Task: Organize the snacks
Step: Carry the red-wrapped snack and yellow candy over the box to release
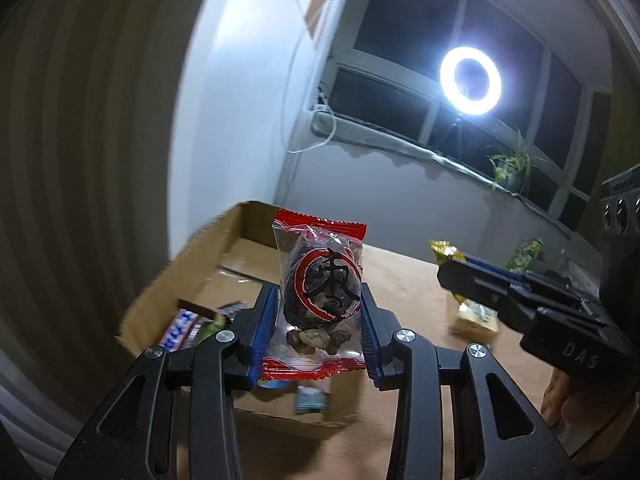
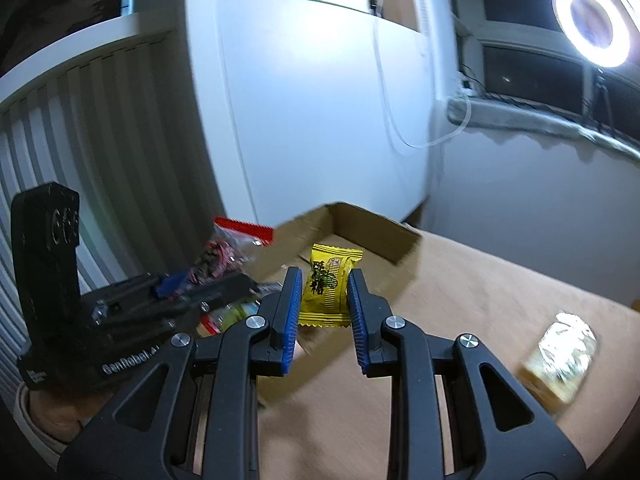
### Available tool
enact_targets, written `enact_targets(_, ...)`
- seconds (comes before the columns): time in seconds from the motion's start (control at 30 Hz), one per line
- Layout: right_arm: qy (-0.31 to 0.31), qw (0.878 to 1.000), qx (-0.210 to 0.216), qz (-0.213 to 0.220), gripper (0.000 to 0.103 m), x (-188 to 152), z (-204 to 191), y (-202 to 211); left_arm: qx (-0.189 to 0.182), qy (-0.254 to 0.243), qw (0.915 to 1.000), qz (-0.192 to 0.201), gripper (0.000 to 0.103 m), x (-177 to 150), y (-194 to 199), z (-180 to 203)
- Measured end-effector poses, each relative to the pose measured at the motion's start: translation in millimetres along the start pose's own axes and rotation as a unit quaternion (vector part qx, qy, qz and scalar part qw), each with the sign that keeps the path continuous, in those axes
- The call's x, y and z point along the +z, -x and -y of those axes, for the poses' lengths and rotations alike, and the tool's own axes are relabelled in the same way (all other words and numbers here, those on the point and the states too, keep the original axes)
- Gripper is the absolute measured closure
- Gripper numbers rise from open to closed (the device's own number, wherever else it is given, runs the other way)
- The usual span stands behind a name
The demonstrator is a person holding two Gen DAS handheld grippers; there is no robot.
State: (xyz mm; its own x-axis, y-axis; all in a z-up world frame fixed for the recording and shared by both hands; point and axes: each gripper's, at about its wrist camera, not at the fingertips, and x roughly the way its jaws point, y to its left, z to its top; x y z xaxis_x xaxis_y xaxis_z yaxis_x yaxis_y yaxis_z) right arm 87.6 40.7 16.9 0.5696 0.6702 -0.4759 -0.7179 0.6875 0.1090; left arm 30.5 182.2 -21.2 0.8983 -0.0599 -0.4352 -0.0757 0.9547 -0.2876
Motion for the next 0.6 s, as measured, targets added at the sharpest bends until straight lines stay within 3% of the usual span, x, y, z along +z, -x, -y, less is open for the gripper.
enact_targets(0.3, 0.020, 0.999, 0.025, 0.005, 0.079, 23, -22, -28, 0.025, 0.003, 0.9997, 0.000, 0.066, 8, -1, -15)
enact_targets(0.6, 0.019, 0.999, 0.025, -0.014, 0.079, 30, -12, -66, 0.046, -0.002, 0.9987, -0.023, 0.066, 3, -18, -21)
